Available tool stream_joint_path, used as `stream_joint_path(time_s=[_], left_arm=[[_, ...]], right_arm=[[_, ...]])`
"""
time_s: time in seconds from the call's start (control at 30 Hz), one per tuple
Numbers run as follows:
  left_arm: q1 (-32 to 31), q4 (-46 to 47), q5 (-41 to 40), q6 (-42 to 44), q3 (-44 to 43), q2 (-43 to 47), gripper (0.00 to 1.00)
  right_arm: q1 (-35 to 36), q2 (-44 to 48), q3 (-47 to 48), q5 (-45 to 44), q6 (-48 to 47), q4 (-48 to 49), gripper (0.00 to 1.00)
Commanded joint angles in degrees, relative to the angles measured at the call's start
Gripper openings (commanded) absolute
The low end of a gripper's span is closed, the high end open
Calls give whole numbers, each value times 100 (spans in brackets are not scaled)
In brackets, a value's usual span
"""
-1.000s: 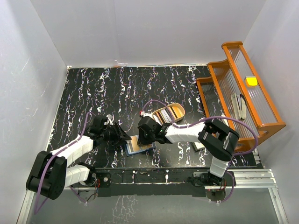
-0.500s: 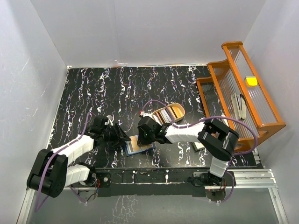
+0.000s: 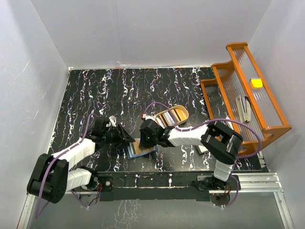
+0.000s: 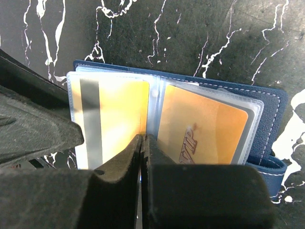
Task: Put the credit cards into the card holder
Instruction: Turn over the card slot in the card holder.
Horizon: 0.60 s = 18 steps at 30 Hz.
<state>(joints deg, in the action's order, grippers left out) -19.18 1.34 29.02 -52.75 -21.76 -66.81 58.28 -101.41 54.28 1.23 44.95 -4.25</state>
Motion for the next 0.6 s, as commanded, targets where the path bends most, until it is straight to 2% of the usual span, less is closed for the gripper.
stream_joint_path(time_s=[0.0, 0.33, 0.57], left_arm=[[28, 418, 568, -208, 18, 181, 40], [15, 645, 1033, -306, -31, 178, 42], [11, 567, 937, -213, -77, 41, 41]], right_arm=[[85, -229, 13, 26, -110, 111, 0], [113, -187, 59, 293, -195, 539, 3], [122, -9, -1, -28, -264, 460, 13]])
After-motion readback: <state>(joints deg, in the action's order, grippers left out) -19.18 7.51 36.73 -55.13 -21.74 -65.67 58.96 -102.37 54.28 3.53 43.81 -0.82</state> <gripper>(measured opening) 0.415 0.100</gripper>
